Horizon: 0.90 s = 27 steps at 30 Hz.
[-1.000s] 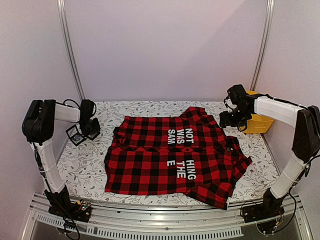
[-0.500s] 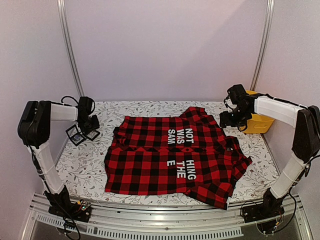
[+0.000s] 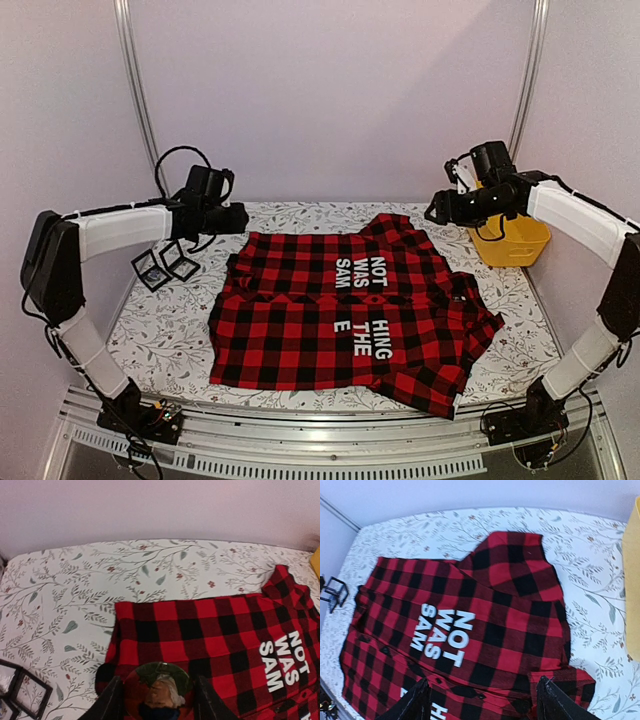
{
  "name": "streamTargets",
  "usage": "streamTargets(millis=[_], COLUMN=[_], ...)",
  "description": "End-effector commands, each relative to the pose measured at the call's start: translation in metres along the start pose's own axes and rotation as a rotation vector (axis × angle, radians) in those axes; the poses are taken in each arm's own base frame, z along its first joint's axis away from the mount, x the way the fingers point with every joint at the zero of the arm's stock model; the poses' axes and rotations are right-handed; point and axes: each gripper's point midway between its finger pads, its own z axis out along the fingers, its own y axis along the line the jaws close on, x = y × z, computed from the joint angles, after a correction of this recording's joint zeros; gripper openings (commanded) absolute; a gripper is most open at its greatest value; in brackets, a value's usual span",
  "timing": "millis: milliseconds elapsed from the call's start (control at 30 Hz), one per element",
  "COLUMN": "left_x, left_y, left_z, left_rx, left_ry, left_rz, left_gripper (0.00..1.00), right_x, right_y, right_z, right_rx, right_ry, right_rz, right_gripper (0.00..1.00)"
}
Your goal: Pin the brooch onto the clothing
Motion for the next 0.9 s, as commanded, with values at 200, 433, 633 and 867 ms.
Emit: streamTargets(millis=[200,433,633,867], left_x=[-0.006,0.020,0.030,0.039], left_y=[-0.213,-0.264,-0.276,-0.282], left_z=[-0.119,-0.151,-0.151,-0.144], left_rx=[0.504,0.610,0.577,0.548], left_ry=[-0.469,-0.582,-0.600,-0.586], left_rz=[0.678,0.859,0.942,0.988], left_gripper=[0.38,0.38,0.38,0.38], right_x=[-0.042,-0.002,0.023,0.034], right_y=[0.126,0.182,0.212,0.225], right_z=[-0.070,-0.044,-0.033,-0.018], right_rx=[-0.552,-0.665,-0.776,-0.813], right_ry=[-0.222,-0.074,0.033,0.083], right_rz=[-0.034,-0.088,-0.117,-0.127], right_gripper=[0.68,0.65,0.63,0.49])
